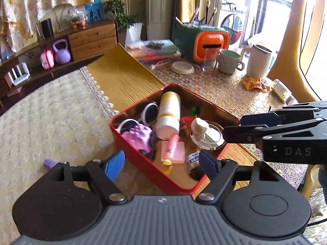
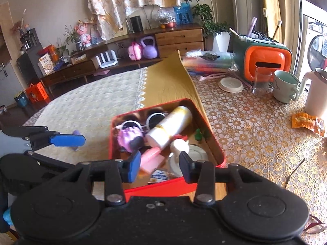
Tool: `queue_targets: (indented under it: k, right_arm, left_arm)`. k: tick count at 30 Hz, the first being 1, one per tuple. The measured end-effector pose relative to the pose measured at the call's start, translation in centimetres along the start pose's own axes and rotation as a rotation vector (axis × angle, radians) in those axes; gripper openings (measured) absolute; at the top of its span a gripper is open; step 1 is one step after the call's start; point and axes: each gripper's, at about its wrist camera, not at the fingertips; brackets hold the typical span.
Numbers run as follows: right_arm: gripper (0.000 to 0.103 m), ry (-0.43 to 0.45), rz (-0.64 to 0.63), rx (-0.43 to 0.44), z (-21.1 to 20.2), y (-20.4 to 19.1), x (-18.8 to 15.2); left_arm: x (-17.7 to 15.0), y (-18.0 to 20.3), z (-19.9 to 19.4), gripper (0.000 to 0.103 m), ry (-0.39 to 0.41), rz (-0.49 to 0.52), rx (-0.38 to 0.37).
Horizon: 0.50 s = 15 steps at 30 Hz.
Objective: Organize rigid objects
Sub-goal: 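Withdraw both tools from the box toward the purple block and metal clipper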
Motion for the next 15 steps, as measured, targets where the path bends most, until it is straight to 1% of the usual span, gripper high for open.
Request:
queue_targets:
  k: [3,7,15]
  right_arm:
    - [0.043,-0.002,-0.007,0.018,-0.7,-0.9,-0.4]
    - [0.050,-0.002,-0.023,0.037,-1.4,-2.0,-0.9]
    - [0.058,-0.002,-0.079,0.056,-1.5,-4.6,-2.1]
  left_arm:
    - [-0.9,-1.0,-1.3,0.080,0.018,-0.017,0.010]
    - [-2.3,-2.6,-2.8,0.080,0.030,-0.043,0.036]
    - [-6.0,-6.5,-5.1,0.080,0.035,-0.119,0.088]
Point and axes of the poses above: each gripper's, at about its wrist camera, not at the fingertips, and z roughly the way its jaws point, y to its right, x to its top, and after that the axes turned 14 degrees about z, right-handed
